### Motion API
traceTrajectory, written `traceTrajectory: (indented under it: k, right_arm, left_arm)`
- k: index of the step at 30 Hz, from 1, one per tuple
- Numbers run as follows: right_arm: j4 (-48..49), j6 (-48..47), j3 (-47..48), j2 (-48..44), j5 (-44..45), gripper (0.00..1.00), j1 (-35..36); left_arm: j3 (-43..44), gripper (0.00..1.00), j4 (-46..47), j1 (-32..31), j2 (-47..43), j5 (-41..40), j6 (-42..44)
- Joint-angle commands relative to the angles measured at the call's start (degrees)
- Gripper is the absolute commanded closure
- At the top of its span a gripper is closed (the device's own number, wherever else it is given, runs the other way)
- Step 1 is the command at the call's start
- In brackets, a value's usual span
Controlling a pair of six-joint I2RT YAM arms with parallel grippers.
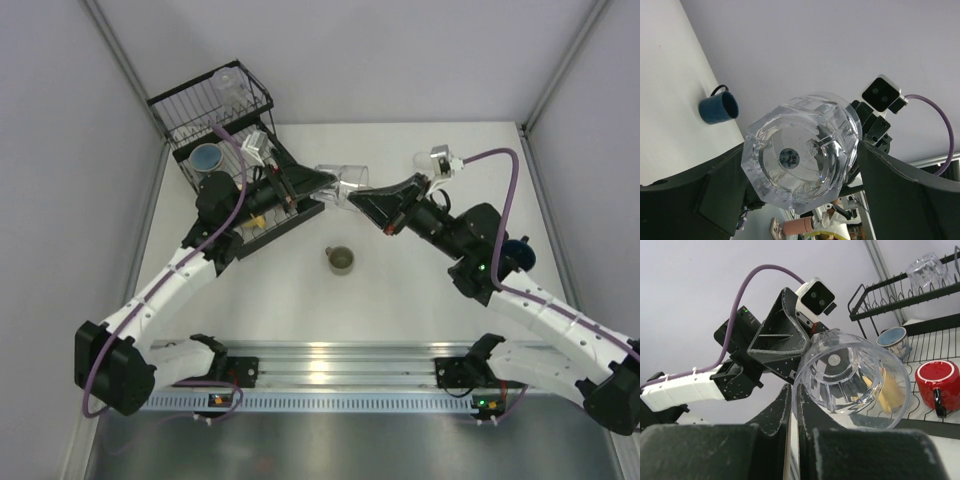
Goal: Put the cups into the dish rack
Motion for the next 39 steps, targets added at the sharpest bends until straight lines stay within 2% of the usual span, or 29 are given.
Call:
traceTrajectory:
  k: [1,4,5,7,8,9,10,11,14,17,19,21,23,24,26,28,31,33,39]
  right_arm:
    - [5.85,-2.04,-2.43,-2.98,3.56,1.00,2.71]
    - [4.98,-2.57,-3.41,-3.78,4.71,1.00,2.98]
    - [4.63,-2.83,-3.50,-3.69,4.36,1.00,2.98]
    - [3.32,-3.45,-4.11,-3.43,4.10,1.00,2.98]
    - [2.70,-3.80,-4.37,-3.34,3.92,1.00,2.98]
    - [2.26,-4.24,-4.64,-3.51,3.92,0.99,2.98]
    - [1.82,-5.20,-4.99,-3.69,4.01,0.96,2.98]
    - [0.25,-5.65,-5.25,-4.39,4.71,0.93,2.98]
    - [-3.53,-8.89,-5.08,-5.97,6.55,0.85,2.98]
    - [-8.53,-12.59,-3.59,-6.85,8.83,0.56,2.98]
    - [-10.74,-14.96,-2.45,-7.20,10.07,0.47,2.89]
    - [-15.22,-16.71,-1.13,-7.47,11.04,0.38,2.89]
    - [-18.74,-17.86,-0.51,-8.78,12.62,0.34,2.89]
    - [-22.23,-19.00,0.01,-9.40,13.23,0.34,2.89]
    - [-25.51,-20.06,0.37,-11.68,15.60,0.33,2.89]
    - [-29.02,-21.55,0.72,-14.39,16.49,0.32,2.89]
    - [-33.94,-22.96,0.63,-17.91,18.68,0.32,2.89]
    - [-35.44,-23.58,0.64,-19.33,19.04,0.31,2.81]
    - [-35.28,-22.97,-2.87,-25.13,20.44,0.31,2.80]
  left_arm:
    - [0.22,0.14,7.98,-0.33,-0.85,1.73,-1.89]
    - [-0.22,0.27,8.07,-0.33,-2.25,0.24,-1.54]
    - [-0.22,0.46,8.07,-0.33,-2.52,-0.28,-1.28]
    - [0.04,0.68,8.07,-0.33,-2.96,-1.69,-0.40]
    - [0.39,0.89,8.07,-0.33,-2.87,-2.04,0.39]
    - [0.92,0.98,7.37,-0.33,-2.52,-2.31,2.48]
    - [2.49,1.00,5.89,-0.33,-2.26,-2.92,3.64]
    - [3.46,1.00,2.48,-0.24,-1.30,-3.19,5.13]
    - [5.49,1.00,0.95,-0.41,0.90,-3.89,7.51]
    - [6.63,1.00,1.04,-0.33,2.83,-4.94,8.65]
    - [8.39,1.00,0.25,-0.24,3.98,-5.82,10.58]
    - [12.93,1.00,-4.48,-0.15,6.43,-6.61,14.79]
    - [17.42,1.00,-10.71,-0.24,8.28,-8.80,19.09]
    - [22.58,1.00,-18.66,-0.24,10.12,-10.29,24.42]
    - [27.97,1.00,-27.39,-0.15,11.97,-14.15,30.60]
    - [35.79,1.00,-39.24,-0.24,14.95,-24.07,40.00]
    - [43.36,1.00,-49.02,-0.15,19.34,-41.20,50.21]
    - [46.52,1.00,-51.16,0.02,21.46,-51.46,55.12]
    - [48.38,1.00,-51.61,0.82,27.88,-65.13,63.05]
